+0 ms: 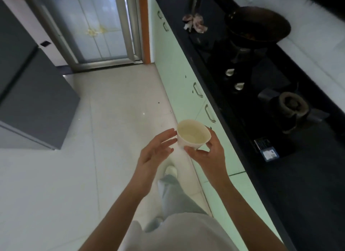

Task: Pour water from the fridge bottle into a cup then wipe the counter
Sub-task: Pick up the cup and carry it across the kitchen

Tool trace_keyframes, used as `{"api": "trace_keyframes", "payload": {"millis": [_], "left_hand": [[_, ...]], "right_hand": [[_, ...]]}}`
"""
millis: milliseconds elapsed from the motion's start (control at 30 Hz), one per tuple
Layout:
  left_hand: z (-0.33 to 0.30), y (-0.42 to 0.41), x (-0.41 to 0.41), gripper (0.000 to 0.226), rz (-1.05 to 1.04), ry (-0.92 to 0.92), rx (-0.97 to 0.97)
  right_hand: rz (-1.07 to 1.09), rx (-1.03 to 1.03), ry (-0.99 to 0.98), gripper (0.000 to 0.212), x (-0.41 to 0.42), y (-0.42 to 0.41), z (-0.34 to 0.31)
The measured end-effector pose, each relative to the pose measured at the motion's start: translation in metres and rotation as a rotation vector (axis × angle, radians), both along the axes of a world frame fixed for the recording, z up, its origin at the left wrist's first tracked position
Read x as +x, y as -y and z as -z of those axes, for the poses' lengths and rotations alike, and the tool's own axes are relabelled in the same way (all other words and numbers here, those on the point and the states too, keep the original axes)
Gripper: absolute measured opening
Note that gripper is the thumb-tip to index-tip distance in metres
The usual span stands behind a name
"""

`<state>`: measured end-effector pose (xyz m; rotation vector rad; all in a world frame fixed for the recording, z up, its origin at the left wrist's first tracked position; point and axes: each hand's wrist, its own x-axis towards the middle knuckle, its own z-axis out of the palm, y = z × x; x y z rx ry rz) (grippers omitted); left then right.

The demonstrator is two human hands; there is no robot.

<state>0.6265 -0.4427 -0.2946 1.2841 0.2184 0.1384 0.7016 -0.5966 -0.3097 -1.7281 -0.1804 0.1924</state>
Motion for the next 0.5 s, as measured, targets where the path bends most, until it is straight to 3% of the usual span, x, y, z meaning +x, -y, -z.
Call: {"api": "trace_keyframes", "payload": {"millis": [500], "left_hand": [[-0.021,-0.104,0.240,0.038,-0.115,-0.010,0.069]], "right_hand": [[-0.139,-0.017,0.065,0.064,0.253,-0.116,-0.017]]}}
